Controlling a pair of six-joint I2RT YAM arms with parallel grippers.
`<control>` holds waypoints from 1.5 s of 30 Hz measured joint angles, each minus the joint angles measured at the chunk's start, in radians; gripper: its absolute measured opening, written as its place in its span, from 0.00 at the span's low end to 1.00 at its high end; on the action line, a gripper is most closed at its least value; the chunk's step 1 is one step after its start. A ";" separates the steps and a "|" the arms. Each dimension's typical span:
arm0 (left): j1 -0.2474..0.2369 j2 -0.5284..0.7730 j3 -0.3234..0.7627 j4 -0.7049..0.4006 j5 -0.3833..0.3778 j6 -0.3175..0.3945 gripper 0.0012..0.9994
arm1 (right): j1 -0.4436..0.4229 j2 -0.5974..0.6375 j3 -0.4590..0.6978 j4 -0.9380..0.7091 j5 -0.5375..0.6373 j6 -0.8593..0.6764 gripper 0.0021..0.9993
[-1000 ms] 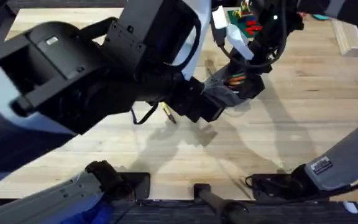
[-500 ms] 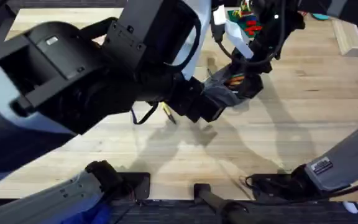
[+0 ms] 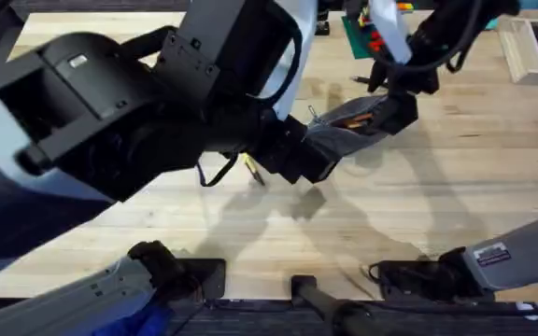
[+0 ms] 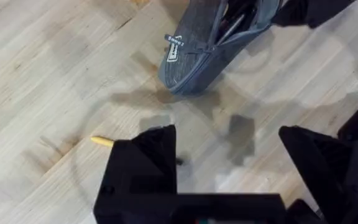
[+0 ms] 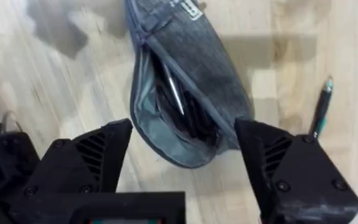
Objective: Unzip the bag, pick up the pens from the table one at a time and place them inside, then zip the bag closed.
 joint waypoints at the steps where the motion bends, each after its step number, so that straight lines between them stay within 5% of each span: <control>1: 0.000 0.000 0.000 0.000 0.000 0.000 1.00 | -0.008 0.000 0.012 -0.005 -0.003 0.010 1.00; 13: 0.000 0.000 0.000 0.000 0.000 0.000 1.00 | -0.080 0.000 0.162 0.033 -0.023 0.213 1.00; 21: 0.000 0.000 0.000 0.000 0.000 0.000 1.00 | -0.086 0.000 0.181 0.038 0.118 0.505 1.00; 45: 0.000 0.000 0.000 0.000 0.000 0.000 1.00 | -0.111 0.037 0.181 0.227 0.212 0.660 1.00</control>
